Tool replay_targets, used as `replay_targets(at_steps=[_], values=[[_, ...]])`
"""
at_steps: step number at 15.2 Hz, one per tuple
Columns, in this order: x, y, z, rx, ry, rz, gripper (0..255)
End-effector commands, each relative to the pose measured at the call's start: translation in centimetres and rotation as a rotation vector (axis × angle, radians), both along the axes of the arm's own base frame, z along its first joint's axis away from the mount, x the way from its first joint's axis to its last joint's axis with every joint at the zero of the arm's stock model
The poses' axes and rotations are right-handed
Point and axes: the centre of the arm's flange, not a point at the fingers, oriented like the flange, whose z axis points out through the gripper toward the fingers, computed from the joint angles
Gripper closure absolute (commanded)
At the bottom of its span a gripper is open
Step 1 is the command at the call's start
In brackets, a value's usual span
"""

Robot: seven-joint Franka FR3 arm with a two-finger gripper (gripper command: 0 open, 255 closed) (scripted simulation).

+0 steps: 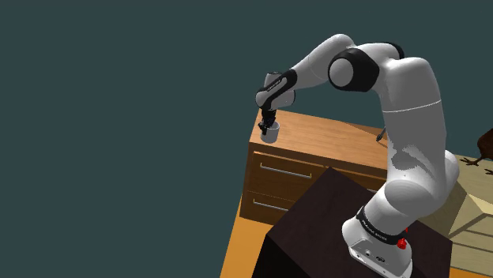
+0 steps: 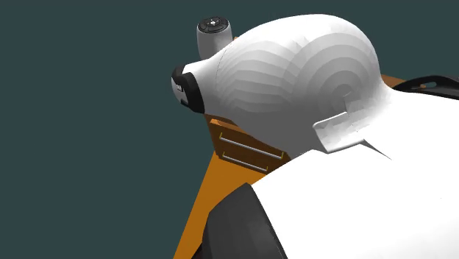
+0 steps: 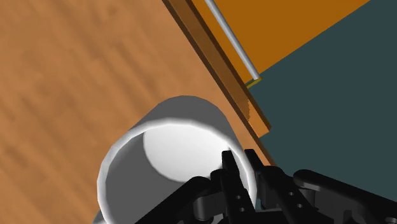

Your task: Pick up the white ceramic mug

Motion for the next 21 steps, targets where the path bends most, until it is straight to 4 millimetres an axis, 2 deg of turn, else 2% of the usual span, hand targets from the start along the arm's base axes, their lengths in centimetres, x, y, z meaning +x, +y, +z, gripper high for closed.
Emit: replay_targets(at_steps=[1, 4, 19, 21], values=[[0.0, 0.0, 0.0, 0.0, 0.0, 0.0, 255], [0.0, -0.1, -0.1, 0.0, 0.0, 0.0, 255], [0.0, -0.1, 7.9, 0.0, 0.0, 0.0, 255], [0.0, -0.1, 7.9, 0.0, 0.0, 0.0, 255]])
